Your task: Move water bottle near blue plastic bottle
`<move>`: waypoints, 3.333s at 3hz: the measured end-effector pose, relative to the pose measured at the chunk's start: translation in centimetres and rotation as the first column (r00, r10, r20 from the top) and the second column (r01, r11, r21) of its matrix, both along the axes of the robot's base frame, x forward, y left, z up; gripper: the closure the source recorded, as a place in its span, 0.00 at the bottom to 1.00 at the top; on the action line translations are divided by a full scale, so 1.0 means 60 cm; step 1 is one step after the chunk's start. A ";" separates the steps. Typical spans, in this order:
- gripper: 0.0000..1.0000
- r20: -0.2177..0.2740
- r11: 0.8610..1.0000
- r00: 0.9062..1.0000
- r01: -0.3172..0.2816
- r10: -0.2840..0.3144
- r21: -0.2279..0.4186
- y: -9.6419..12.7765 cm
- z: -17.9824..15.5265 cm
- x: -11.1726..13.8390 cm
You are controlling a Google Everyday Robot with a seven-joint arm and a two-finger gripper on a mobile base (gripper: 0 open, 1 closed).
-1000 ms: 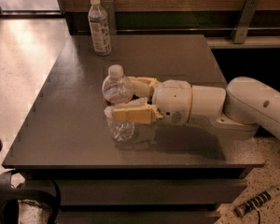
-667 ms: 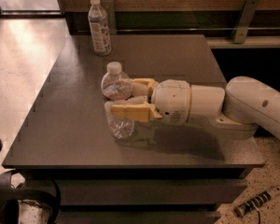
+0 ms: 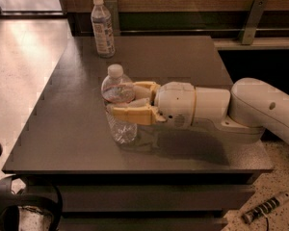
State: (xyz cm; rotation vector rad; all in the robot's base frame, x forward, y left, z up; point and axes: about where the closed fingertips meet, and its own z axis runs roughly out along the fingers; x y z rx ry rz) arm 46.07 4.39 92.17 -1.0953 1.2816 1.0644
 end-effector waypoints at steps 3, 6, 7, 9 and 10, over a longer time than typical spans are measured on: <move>1.00 -0.047 0.974 0.979 0.191 -0.198 -0.121 -0.126 0.055 0.205; 1.00 0.042 0.915 0.915 0.401 -0.402 0.038 -0.193 0.058 0.444; 1.00 0.053 0.909 0.908 0.415 -0.416 0.036 -0.167 0.045 0.514; 1.00 0.054 0.926 0.925 0.375 -0.377 0.043 -0.110 0.028 0.565; 1.00 0.053 0.939 0.939 0.336 -0.340 0.067 -0.073 0.022 0.570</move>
Offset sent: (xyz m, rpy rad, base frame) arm 0.1064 -0.0747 0.0346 -0.1433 0.0885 -0.1743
